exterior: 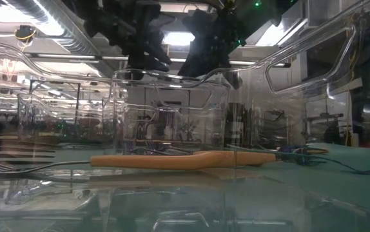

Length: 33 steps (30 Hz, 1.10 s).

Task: Sort silverware by color (type)
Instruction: Put the black fork into the top transparent bin

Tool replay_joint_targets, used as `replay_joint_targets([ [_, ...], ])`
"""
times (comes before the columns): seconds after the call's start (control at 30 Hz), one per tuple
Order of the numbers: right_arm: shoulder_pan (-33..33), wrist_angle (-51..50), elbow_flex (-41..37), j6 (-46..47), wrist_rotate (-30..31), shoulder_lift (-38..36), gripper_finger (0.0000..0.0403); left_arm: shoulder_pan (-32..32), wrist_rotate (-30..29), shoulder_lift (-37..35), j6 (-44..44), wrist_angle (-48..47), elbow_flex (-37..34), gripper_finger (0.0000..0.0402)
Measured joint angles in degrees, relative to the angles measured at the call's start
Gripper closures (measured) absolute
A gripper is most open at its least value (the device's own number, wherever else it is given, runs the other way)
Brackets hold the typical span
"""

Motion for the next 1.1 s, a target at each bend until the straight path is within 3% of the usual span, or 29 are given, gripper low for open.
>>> replay_joint_targets([
  [0.23, 3.1, 0.1, 0.0, 0.0, -0.1, 0.0, 0.0402, -5.7, -7.2, 0.0, -2.7, 0.0, 0.0, 0.0331],
  [1.1, 4.9, 3.5, 0.0, 0.1, -0.5, 0.0, 0.0402, -14.2, -11.8, 0.0, -5.7, -2.0, 0.0, 0.0331],
])
